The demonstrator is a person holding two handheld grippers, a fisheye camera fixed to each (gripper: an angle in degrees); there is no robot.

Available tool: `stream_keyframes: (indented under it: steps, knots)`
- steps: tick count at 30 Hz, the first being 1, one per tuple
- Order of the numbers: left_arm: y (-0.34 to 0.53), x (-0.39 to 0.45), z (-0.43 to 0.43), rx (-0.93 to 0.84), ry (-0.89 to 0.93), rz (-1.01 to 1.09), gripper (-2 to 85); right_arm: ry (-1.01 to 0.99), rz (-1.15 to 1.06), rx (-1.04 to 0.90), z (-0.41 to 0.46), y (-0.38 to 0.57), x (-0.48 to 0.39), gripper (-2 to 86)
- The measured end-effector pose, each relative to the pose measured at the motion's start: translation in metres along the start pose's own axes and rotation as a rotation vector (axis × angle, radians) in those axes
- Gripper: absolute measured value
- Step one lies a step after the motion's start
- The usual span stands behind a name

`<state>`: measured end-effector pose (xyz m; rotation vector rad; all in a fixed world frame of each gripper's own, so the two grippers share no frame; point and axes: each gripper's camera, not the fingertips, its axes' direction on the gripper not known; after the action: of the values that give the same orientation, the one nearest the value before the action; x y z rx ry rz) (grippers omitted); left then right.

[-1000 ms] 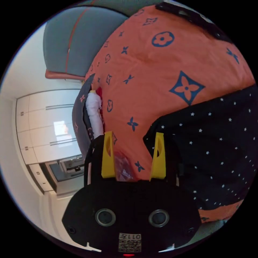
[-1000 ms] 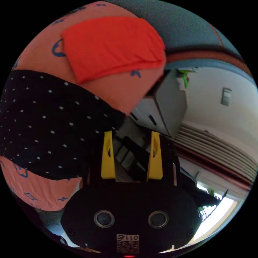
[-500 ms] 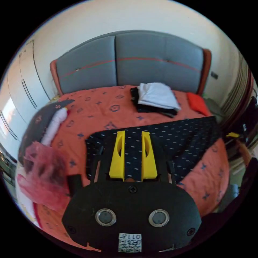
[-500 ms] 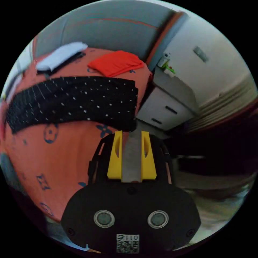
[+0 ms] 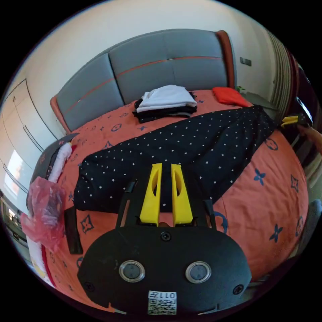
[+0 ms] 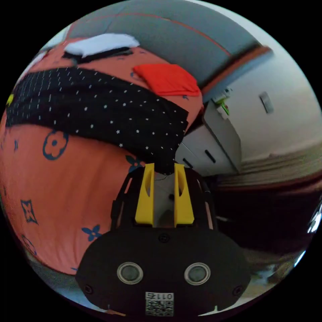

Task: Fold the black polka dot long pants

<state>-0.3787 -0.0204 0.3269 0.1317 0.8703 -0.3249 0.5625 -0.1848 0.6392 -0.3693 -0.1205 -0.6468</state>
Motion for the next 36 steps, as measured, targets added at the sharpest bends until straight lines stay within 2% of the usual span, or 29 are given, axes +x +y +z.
stream_keyframes:
  steps: [3,8,11,14,19,22,24,26,27,29,32,33,36]
  knots:
    - [0.009,-0.007,0.011,-0.022,0.055,-0.081,2.4,0.065,-0.141,-0.022,0.010,-0.016,-0.009,6.6]
    - [0.018,0.005,0.018,-0.010,0.000,-0.053,1.9,0.082,-0.352,-0.076,0.019,-0.025,-0.019,2.4]
    - [0.023,0.016,0.025,-0.040,-0.042,-0.013,1.6,0.012,-0.291,-0.091,0.025,-0.019,-0.006,1.7]
    - [0.027,0.026,0.038,-0.094,-0.047,0.024,1.6,0.022,-0.214,-0.100,0.034,-0.018,-0.006,1.5]
    - [0.034,0.036,0.053,-0.172,-0.103,0.048,1.5,0.054,-0.255,-0.175,0.045,-0.019,-0.019,1.9]
    - [0.039,0.029,0.062,-0.227,-0.168,-0.005,1.2,0.048,-0.118,-0.139,0.036,-0.018,-0.005,3.0]
    - [0.046,0.020,0.081,-0.332,-0.080,-0.070,0.9,-0.039,-0.103,-0.227,0.046,-0.012,-0.004,5.6]
    - [0.050,0.013,0.084,-0.326,-0.016,-0.132,0.8,-0.128,-0.119,-0.346,0.057,-0.001,-0.001,10.2]
    - [0.052,0.009,0.085,-0.323,0.010,-0.162,0.7,-0.127,-0.071,-0.346,0.054,0.008,0.008,10.1]
    - [0.056,0.006,0.087,-0.320,0.038,-0.195,0.6,-0.075,0.090,-0.271,0.034,0.020,0.031,8.4]
    - [0.060,0.009,0.094,-0.329,0.047,-0.204,0.5,-0.044,0.259,-0.011,-0.006,0.019,0.061,3.8]
    - [0.060,0.014,0.097,-0.332,0.033,-0.195,0.5,-0.076,0.293,0.106,-0.016,0.009,0.067,2.8]
    - [0.063,0.027,0.103,-0.332,-0.017,-0.137,0.4,-0.272,0.341,0.213,-0.010,-0.033,0.074,1.8]
